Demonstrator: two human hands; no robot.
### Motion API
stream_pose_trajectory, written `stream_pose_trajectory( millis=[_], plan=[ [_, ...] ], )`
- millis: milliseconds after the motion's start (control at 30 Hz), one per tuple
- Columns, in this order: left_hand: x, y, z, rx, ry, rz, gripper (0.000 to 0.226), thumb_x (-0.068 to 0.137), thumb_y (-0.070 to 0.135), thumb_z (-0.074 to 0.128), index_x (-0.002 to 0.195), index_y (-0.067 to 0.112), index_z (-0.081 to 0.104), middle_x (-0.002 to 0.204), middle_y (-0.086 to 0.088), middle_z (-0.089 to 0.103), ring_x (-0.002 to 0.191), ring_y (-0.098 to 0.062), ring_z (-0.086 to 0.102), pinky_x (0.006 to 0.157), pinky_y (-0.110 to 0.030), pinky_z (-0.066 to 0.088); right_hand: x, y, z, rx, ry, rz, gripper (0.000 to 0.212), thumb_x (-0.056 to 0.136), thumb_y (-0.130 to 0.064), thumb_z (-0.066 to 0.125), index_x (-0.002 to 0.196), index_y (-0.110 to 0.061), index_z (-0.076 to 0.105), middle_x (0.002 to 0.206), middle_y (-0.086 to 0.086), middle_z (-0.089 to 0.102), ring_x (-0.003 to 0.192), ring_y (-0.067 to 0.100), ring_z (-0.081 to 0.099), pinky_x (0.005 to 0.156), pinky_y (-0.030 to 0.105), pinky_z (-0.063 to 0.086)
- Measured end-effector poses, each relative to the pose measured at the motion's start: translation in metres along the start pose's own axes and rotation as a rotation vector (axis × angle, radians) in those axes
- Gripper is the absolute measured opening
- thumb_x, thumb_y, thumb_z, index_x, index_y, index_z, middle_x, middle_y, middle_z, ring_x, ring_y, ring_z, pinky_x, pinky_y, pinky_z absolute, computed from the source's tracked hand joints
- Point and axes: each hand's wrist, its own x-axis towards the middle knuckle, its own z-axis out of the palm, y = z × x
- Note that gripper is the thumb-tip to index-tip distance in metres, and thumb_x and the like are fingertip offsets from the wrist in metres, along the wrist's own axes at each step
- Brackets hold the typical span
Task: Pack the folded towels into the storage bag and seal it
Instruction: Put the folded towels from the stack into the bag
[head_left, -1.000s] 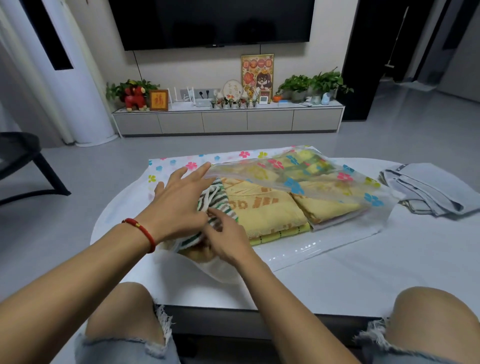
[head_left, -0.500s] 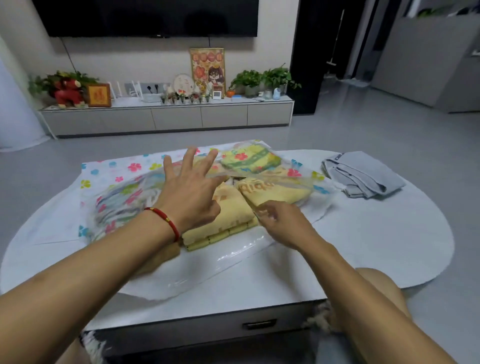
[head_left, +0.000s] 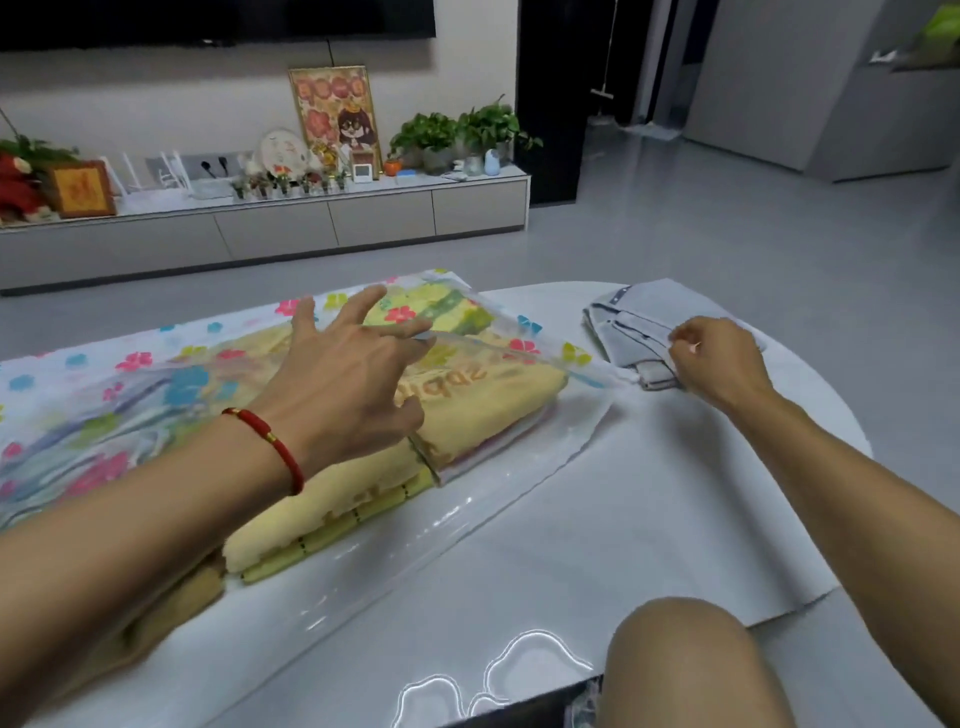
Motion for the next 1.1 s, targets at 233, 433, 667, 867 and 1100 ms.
stream_pose_trajectory(
  millis=[233, 433, 667, 867, 1100],
  plan=[
    [0.032, 0.006, -0.012, -0.110, 0.027, 0.024, 0.070, 0.080, 0.054, 0.055, 0.146, 0.032, 0.044, 0.155, 0.022, 0.032, 0.151, -0.018, 0.011, 0.109, -0.067, 0.028, 0.103, 0.045, 0.030, -0.151, -0.061, 0.028, 0.043, 0.107, -0.023, 0.040, 0.145, -0.014, 0.057, 0.147, 0.028, 0.052, 0.137, 0.047, 0.045, 0.117, 0.050, 0.035],
    [0.043, 0.009, -0.010, -0.226, 0.081, 0.017, 0.067, 0.081, 0.050, 0.060, 0.144, 0.031, 0.048, 0.141, 0.029, 0.031, 0.151, -0.013, 0.011, 0.111, -0.063, 0.032, 0.131, 0.060, 0.030, -0.219, -0.112, 0.272, 0.050, 0.095, -0.030, 0.049, 0.145, -0.031, 0.045, 0.139, 0.024, 0.056, 0.132, 0.046, 0.040, 0.108, 0.047, 0.032],
    [0.034, 0.001, -0.009, -0.184, 0.078, -0.020, 0.067, 0.083, 0.049, 0.058, 0.146, 0.033, 0.044, 0.154, 0.021, 0.033, 0.150, -0.022, 0.016, 0.110, -0.062, 0.033, 0.123, 0.045, -0.021, -0.181, -0.204, 0.274, 0.073, 0.075, -0.032, 0.085, 0.135, -0.005, 0.054, 0.125, 0.023, 0.063, 0.107, 0.040, 0.059, 0.088, 0.045, 0.050],
    [0.014, -0.015, -0.013, -0.180, 0.006, -0.090, 0.067, 0.086, 0.045, 0.057, 0.149, 0.038, 0.035, 0.160, 0.014, 0.027, 0.144, -0.033, 0.027, 0.109, -0.059, 0.036, 0.051, 0.025, -0.083, 0.225, -0.211, 0.239, 0.030, 0.077, -0.021, 0.077, 0.103, -0.016, 0.065, 0.109, 0.016, 0.070, 0.086, 0.029, 0.067, 0.071, 0.037, 0.056],
    [0.014, -0.025, -0.049, -0.247, -0.140, -0.086, 0.081, 0.083, 0.028, 0.063, 0.154, 0.033, 0.025, 0.162, 0.013, 0.022, 0.143, -0.031, 0.028, 0.110, -0.062, 0.032, -0.071, -0.035, -0.165, 0.102, -0.375, -0.314, 0.103, 0.083, -0.021, 0.078, 0.146, -0.075, 0.017, 0.153, -0.017, 0.046, 0.125, 0.014, 0.053, 0.097, 0.034, 0.043]
  ],
)
